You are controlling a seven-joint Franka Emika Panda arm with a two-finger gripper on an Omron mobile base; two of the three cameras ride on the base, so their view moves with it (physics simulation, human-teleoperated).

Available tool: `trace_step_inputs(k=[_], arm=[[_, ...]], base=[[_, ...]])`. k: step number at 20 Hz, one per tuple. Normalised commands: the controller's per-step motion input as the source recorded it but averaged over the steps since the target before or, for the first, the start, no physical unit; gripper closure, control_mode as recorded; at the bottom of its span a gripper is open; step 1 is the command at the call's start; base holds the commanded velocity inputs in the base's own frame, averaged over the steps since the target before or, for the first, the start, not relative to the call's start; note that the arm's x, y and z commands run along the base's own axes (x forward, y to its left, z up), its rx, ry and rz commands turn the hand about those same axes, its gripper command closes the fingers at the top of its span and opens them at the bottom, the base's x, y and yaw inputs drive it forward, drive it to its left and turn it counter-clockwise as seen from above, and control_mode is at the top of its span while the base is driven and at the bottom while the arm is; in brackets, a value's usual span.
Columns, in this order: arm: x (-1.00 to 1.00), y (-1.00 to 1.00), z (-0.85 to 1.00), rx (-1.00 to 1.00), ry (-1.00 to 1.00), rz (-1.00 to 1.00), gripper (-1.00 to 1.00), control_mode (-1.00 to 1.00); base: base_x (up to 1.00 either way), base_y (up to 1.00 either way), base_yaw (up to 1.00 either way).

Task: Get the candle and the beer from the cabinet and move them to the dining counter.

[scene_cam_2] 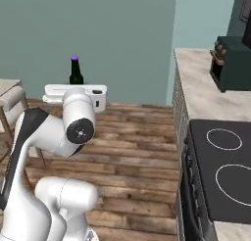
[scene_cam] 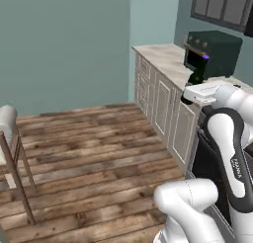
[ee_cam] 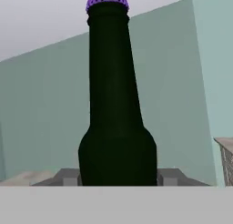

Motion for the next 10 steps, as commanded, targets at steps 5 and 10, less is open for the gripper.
trace_step_inputs(k=[5, 10], arm=[[0.0, 0.0, 0.0, 0.0, 0.0, 0.0, 1.0, 1.0], [0.0, 0.0, 0.0, 0.0, 0.0, 0.0, 1.0, 1.0]], base=[[-0.06, 0.0, 1.0], [-0.06, 0.0, 1.0]])
